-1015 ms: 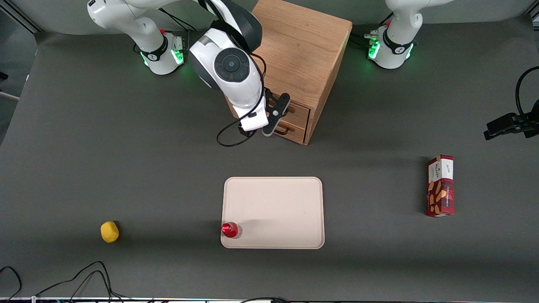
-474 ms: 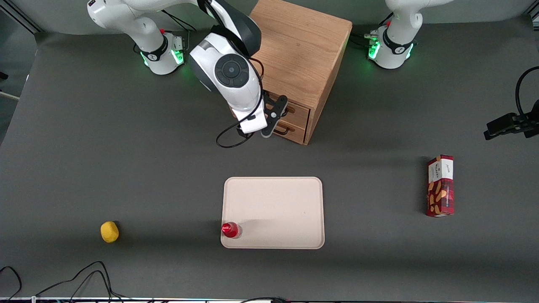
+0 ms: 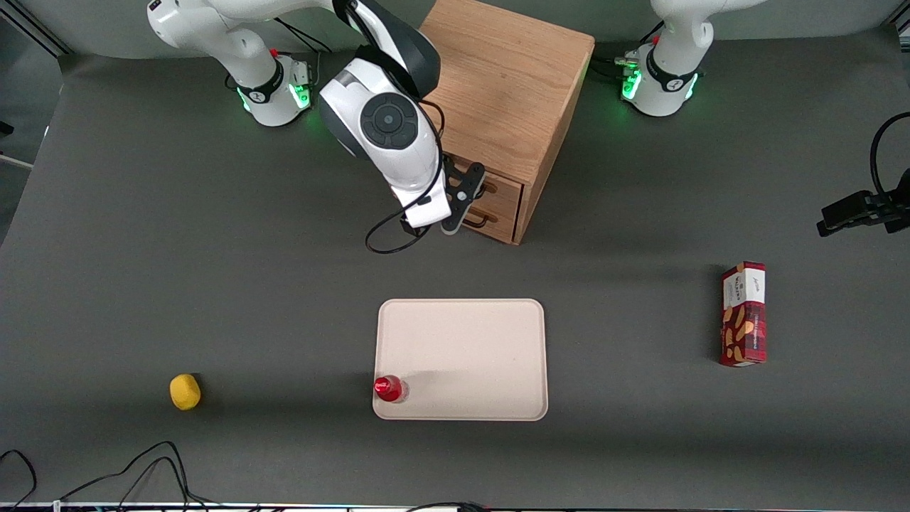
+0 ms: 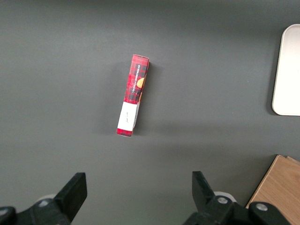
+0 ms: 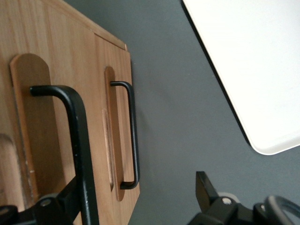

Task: Open upper drawer
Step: 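Pull the upper drawer outward by its handle with the right gripper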

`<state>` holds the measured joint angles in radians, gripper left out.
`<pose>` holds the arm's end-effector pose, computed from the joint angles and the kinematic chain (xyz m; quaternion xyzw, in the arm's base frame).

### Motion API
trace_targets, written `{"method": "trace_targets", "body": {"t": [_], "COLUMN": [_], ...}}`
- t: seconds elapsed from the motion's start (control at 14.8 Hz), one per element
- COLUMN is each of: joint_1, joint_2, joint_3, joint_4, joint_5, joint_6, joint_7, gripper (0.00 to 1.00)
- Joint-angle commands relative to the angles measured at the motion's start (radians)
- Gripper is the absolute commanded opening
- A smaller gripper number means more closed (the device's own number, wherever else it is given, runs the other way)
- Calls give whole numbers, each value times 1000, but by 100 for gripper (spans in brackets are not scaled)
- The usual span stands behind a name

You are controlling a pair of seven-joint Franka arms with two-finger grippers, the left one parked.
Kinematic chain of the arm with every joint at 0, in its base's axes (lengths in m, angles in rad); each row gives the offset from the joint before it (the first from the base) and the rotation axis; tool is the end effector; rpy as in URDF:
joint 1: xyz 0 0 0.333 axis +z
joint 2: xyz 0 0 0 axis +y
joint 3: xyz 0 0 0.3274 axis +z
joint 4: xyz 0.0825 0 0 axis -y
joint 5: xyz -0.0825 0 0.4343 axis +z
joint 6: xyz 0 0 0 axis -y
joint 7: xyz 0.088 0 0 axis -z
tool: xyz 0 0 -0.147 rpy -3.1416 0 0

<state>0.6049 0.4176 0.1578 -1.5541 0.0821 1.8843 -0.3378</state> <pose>0.5182 0.4929 0.3554 -0.8596 -0.5043 0.0553 0.0603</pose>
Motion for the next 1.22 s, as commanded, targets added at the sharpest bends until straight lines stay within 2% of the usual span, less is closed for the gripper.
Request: {"method": "trace_targets", "body": {"t": [0.0, 0.34, 0.61, 1.15], "joint_1": [-2, 7, 64, 56], "joint_2": [-7, 20, 21, 35], "joint_3": [-24, -81, -155, -184], "joint_4": [-11, 17, 20, 29], "joint_5": [-5, -2, 4, -2], "joint_6": [16, 22, 96, 128], "joint_7": [-36, -50, -44, -73], "gripper": [100, 100, 100, 100]}}
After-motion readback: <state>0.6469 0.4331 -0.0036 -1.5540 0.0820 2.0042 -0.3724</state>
